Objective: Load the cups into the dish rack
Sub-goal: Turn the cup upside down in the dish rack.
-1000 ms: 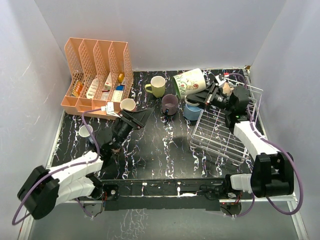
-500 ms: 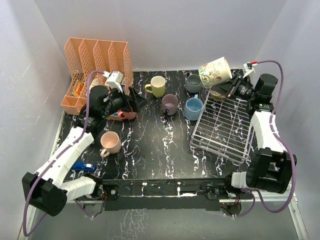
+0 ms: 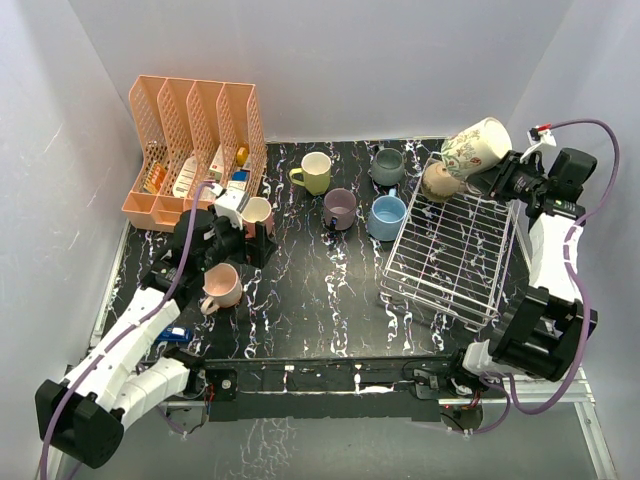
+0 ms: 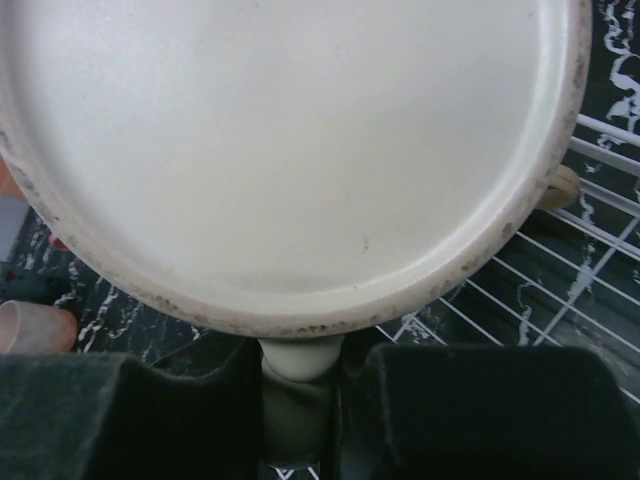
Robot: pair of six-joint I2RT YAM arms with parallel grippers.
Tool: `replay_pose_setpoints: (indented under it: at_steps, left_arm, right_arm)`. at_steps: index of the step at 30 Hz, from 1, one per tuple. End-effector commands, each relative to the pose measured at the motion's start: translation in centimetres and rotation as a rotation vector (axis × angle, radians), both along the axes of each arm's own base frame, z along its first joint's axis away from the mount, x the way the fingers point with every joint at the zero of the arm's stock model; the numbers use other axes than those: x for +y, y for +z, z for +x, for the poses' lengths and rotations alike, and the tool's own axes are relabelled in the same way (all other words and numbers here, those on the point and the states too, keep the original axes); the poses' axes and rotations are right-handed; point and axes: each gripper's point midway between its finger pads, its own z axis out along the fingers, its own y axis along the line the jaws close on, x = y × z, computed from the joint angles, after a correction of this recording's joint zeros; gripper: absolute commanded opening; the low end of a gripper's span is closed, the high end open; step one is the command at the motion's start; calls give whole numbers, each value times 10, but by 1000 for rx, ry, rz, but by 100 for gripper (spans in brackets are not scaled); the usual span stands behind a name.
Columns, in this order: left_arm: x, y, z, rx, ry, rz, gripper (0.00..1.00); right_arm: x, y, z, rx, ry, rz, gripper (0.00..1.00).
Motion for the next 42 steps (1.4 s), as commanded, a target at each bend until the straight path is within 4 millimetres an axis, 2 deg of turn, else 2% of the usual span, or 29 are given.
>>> replay_pose_setpoints:
  at_steps: [1,8,12,18,22,31,42]
  left_arm:
    - [6,15,3,-127,3,2,97]
    - [13,9,-6,-127,11,20,97]
    - [10,7,-9,-111,-4,7,97]
    - [10,5,-9,-101,-4,13,97]
    - [11,7,-10,-108,-2,12,97]
    - [11,4,-9,-105,-1,18,97]
    - [12,3,-9,-103,1,24,97]
  right_arm:
    - [-29,32,16,-177,-65,-255,8]
    - [-63,-4,19,-117,-175,-394,8]
    - [-79,-21,17,-100,-219,-489,8]
    - [-93,-48,14,-66,-240,-586,8]
    - [-98,-64,15,-41,-241,-598,8]
    - [-109,-86,26,-19,-252,-633,8]
    - [-110,-101,40,-76,-214,-653,8]
